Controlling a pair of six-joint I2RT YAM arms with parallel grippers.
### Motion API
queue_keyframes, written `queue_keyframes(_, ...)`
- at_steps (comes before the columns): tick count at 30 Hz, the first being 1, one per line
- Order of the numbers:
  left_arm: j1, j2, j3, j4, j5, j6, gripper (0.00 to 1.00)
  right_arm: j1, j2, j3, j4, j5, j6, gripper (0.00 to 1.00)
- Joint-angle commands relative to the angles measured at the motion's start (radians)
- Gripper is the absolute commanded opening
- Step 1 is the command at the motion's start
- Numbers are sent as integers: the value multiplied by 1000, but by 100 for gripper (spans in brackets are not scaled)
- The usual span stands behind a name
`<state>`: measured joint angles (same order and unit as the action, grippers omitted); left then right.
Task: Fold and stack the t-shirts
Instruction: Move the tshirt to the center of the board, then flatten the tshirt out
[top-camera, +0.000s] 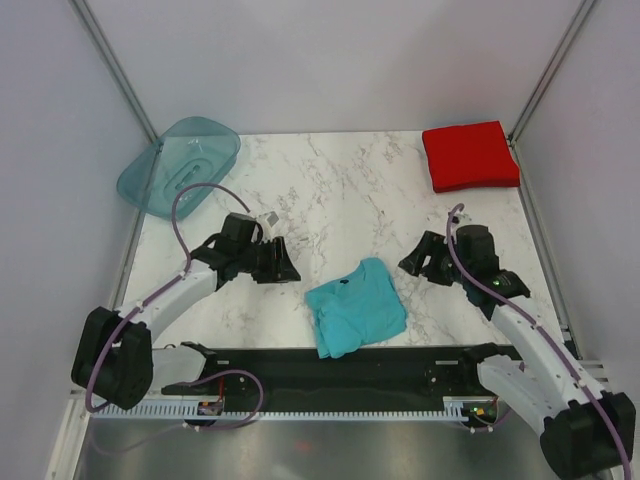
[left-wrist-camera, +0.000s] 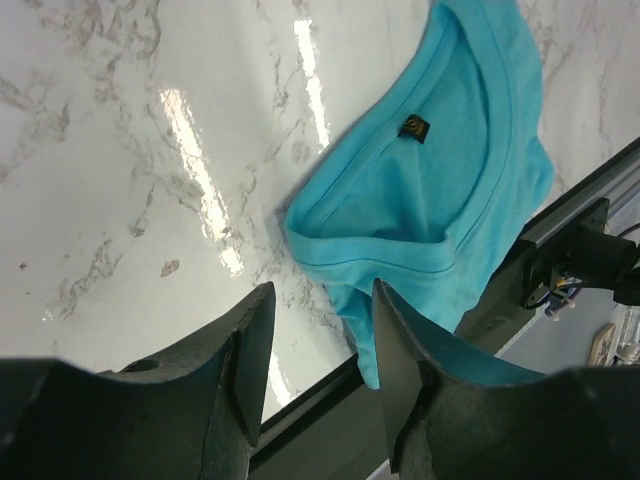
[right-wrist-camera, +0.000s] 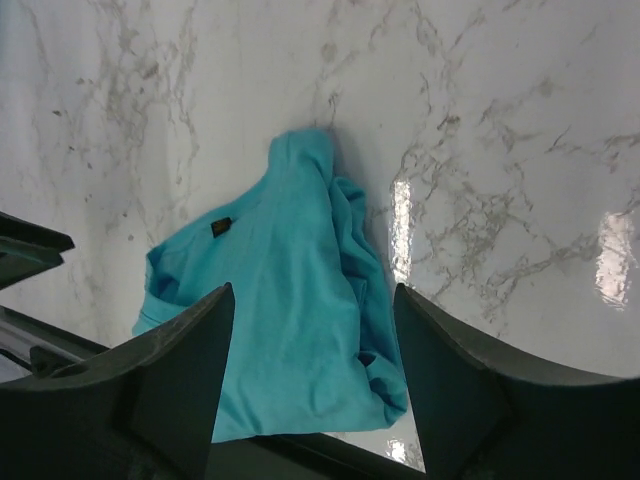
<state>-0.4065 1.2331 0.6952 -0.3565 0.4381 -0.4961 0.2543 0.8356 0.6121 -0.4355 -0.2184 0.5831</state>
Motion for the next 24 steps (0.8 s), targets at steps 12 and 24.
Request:
queue_keyframes(12,-231,279,99,103,-197,-55,59,240,488,-23,347,54,-29,39)
queue_keyframes(24,-196,132,567,-117,-435,-7,2,244,353,495,179,241,-170,8)
